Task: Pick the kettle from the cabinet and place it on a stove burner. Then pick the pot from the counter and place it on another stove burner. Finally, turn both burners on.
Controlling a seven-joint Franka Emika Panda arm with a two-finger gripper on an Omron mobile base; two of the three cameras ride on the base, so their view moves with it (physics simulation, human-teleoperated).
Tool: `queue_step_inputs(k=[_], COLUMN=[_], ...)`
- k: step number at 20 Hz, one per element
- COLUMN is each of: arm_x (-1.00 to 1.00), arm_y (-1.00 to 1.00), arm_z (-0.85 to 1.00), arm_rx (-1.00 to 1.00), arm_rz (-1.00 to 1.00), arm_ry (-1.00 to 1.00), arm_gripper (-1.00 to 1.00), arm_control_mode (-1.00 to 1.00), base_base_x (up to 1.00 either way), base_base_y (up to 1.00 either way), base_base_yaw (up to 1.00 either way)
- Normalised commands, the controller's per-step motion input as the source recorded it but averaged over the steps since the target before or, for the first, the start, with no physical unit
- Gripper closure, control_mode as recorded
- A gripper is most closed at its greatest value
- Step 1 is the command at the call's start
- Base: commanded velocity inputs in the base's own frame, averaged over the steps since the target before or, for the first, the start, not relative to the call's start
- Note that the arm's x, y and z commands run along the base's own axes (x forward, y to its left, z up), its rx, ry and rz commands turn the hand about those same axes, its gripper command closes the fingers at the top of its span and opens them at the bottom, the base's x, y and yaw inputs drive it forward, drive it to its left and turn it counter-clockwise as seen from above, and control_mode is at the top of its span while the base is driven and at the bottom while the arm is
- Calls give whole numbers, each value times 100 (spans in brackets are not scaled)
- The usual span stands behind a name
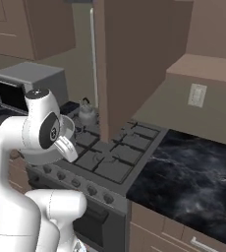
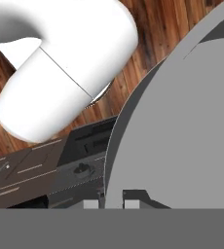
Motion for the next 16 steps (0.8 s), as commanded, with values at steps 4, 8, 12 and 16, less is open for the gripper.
queue_step_inputs(k=[4,8,12,16], arm_x=[0,0,0,0], arm_y=[0,0,0,0], arm_z=[0,0,0,0], arm_rx=[0,0,0,0], arm_rz=[0,0,0,0], arm_ry=[0,0,0,0], arm_gripper=[100,100,100,100], arm_control_mode=[100,100,100,100], base_base_x=[-34,-26,-16,0], base_base_y=[-30,-27,-22,-26], base_base_yaw=[14,15,15,12])
